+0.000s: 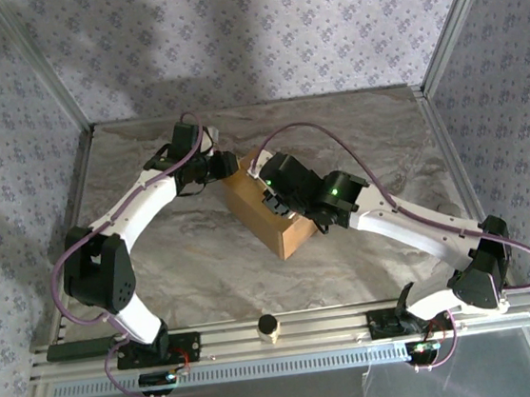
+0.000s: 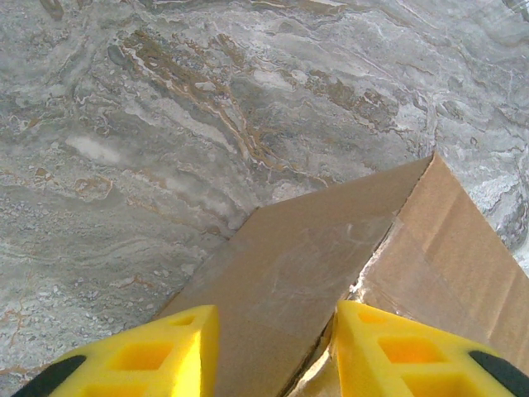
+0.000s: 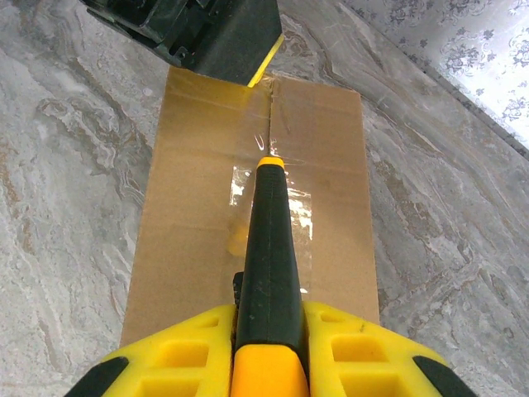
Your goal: Unpack the express box
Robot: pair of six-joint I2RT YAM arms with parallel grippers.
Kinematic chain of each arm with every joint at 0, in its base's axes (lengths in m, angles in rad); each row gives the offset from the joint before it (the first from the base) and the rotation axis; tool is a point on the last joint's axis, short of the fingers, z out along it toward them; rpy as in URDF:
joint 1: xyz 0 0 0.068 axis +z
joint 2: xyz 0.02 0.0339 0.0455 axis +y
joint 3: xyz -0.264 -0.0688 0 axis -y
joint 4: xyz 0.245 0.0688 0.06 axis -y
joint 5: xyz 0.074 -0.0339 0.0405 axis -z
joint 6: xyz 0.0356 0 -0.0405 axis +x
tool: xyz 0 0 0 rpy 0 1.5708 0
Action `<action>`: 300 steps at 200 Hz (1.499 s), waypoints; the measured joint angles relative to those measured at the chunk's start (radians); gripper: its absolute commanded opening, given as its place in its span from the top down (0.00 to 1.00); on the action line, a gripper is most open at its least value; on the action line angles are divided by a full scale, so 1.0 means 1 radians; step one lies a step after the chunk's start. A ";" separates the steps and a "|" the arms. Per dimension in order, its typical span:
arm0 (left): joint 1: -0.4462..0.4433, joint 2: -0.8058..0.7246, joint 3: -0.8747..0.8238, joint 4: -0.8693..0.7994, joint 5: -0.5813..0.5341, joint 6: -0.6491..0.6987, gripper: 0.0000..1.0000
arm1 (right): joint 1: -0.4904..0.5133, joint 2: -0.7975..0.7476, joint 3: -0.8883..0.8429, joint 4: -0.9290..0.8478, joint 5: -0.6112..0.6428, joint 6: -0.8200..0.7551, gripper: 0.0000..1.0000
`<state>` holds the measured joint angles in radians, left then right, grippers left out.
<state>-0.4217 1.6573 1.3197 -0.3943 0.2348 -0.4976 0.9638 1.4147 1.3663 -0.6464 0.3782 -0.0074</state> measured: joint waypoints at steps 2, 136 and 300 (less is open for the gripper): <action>0.000 0.000 0.000 0.000 0.000 0.000 0.60 | 0.000 0.000 0.000 0.000 0.000 -0.001 1.00; 0.000 0.000 0.002 -0.006 0.000 0.000 0.60 | 0.050 -0.055 -0.042 -0.036 0.053 -0.008 1.00; 0.001 0.059 0.103 -0.081 -0.011 0.040 0.61 | 0.109 -0.079 -0.055 -0.090 0.107 0.090 1.00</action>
<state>-0.4210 1.7164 1.4231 -0.4755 0.2241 -0.4580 1.0725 1.3354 1.3113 -0.7361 0.4850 0.0826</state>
